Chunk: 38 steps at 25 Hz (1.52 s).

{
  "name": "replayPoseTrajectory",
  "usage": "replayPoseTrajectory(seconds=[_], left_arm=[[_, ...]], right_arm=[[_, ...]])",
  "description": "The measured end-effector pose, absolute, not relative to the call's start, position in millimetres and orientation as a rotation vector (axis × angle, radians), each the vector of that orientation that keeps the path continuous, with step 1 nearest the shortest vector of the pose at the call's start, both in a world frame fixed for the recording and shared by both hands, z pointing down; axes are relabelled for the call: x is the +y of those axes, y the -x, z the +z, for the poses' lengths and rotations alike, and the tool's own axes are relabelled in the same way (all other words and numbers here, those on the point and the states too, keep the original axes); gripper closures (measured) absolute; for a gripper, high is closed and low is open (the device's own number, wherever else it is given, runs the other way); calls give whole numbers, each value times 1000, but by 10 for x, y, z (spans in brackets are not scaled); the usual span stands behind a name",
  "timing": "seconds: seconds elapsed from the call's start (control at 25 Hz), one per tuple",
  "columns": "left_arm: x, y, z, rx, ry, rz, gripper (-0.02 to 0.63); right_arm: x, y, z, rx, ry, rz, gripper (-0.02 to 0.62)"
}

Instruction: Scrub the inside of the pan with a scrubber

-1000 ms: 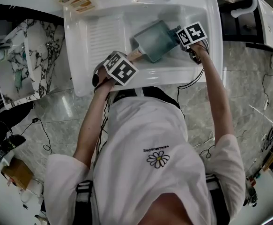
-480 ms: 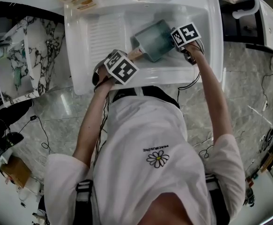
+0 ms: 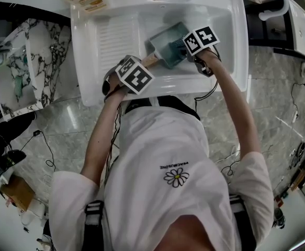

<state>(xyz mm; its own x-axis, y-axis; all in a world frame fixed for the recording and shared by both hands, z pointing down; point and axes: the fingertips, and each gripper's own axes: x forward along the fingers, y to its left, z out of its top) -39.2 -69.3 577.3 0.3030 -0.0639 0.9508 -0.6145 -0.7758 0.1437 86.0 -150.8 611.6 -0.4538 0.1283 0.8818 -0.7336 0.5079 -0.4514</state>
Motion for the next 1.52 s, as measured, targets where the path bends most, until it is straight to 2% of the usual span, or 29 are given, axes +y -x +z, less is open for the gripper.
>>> replayPoseTrajectory(seconds=[0.32,0.84,1.16,1.52], left_arm=[[-695,393,5770,-604,-2086,1488,466],[-693,384,5758,-595,-2096,1489,466],[-818,418,5549,-650,-2144,1428,459],[-1562,282,4411,-1039,-2375,1080,492]], right_arm=[[-1190,-406,5862,-1856,-386,1256,539],[-1163,-440,5837,-1870,-417,1261,538],[-1592,-675,5607,-1957,-636,1104,538],[-2246,-1008,4338,-2229,-1080,736,538]])
